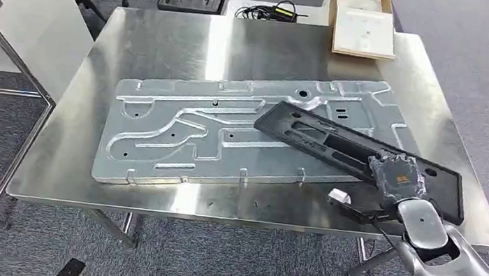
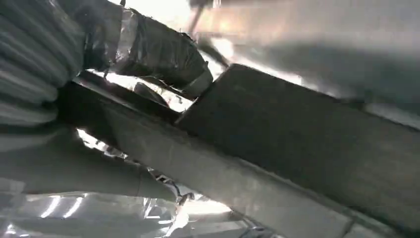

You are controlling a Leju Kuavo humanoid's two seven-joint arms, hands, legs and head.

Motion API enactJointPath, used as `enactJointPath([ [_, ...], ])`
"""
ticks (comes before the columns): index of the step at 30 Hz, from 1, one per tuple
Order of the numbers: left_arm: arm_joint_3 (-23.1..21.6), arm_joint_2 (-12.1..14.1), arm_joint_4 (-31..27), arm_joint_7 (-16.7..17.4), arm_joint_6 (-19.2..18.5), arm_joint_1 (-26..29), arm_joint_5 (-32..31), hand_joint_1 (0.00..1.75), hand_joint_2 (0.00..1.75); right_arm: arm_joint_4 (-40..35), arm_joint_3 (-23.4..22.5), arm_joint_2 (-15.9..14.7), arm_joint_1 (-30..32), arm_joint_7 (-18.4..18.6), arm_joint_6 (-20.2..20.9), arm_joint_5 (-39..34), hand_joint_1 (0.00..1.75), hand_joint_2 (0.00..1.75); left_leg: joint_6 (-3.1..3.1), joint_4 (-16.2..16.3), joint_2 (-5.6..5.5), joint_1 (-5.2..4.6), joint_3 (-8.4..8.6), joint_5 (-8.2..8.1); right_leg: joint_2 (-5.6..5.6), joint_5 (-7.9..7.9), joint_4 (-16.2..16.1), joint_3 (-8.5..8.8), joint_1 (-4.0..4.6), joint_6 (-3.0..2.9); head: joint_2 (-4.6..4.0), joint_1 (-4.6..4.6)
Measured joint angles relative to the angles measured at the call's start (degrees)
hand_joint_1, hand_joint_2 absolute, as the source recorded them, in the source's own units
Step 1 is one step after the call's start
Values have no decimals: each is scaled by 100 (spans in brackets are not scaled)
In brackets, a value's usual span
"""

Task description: Take the parts from the cabinet and place them on the table.

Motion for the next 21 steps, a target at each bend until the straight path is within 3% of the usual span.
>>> enactJointPath([
  [2,0,15,0,57,-53,-29,-11,0,175,37,-31,0,31,31,24,-147,175,175,78,-932,-2,-17,428,534,9,-30,0,67,9,10,0,-2],
  [3,2,22,0,105,-70,-43,-20,0,175,61,-64,0,51,44,35,-215,175,175,140,-1290,-6,-35,573,596,8,-42,-4,84,3,28,0,0],
  [4,0,42,2,138,-83,-48,-24,0,175,96,-94,-2,64,48,46,-254,0,0,156,-1381,-1,-62,660,552,8,-56,12,67,40,53,0,11],
  [6,0,44,2,151,-101,-69,-42,0,175,158,-123,-5,111,61,70,-271,0,0,162,-1400,-1,-80,655,544,9,-41,-8,67,11,100,0,9],
  [7,0,46,2,153,-105,-70,-44,0,175,179,-138,-5,132,63,70,-276,0,0,185,-1409,-1,-82,659,546,10,-32,-27,78,5,131,0,4],
  [8,0,48,2,157,-105,-63,-52,0,175,203,-151,-15,138,66,68,-301,0,0,228,-1498,15,-30,713,592,15,-45,-26,78,51,172,0,9],
  [9,0,46,2,168,-83,-62,-61,0,175,225,-177,-22,168,81,68,-358,0,0,243,-1543,27,-26,744,618,6,-119,77,41,16,189,0,9],
  [10,0,46,2,181,-37,-71,-68,0,175,245,-206,-35,167,83,70,-398,0,0,277,-1563,32,-14,753,625,2,-287,321,-65,11,208,0,29],
  [12,0,46,2,208,133,-75,-59,0,175,289,-260,-37,196,112,68,-496,0,0,298,-1561,32,-14,756,618,1,-707,1220,-490,-16,249,0,31],
  [13,0,46,2,212,173,-69,-41,0,0,302,-276,-37,235,127,68,-538,0,0,300,-1559,32,-13,756,615,1,-823,1609,-690,-32,276,0,24],
  [14,0,44,2,214,199,-61,-28,0,0,315,-282,-37,268,133,66,-575,0,0,298,-1555,31,-8,759,611,0,-800,1724,-765,-53,300,0,33],
  [15,0,42,2,214,210,-52,0,0,0,324,-291,-37,287,136,64,-588,0,0,285,-1549,29,-1,769,601,-3,-640,1569,-701,-77,322,0,28],
  [17,0,39,2,219,223,-47,11,0,0,332,-319,-39,289,149,57,-617,0,0,230,-1491,23,31,786,551,-13,-131,656,-246,-126,362,0,31],
  [18,0,42,2,223,227,-47,11,0,0,332,-352,-39,290,164,46,-682,0,0,188,-1437,18,34,781,508,-20,30,173,-12,-155,384,0,35],
  [19,2,57,2,232,225,-50,15,0,0,339,-385,-35,278,184,11,-790,0,0,138,-1374,9,-1,738,473,-9,-97,52,80,-94,376,0,42],
  [20,2,57,2,245,210,-48,31,0,0,328,-433,-37,289,206,-57,-993,0,0,118,-1365,7,3,723,471,1,-75,69,51,-111,298,0,28],
  [21,2,57,2,256,186,-46,46,0,0,328,-489,-26,312,232,-127,-1214,0,0,92,-1377,5,1,722,485,1,-76,69,38,-98,271,0,28],
])
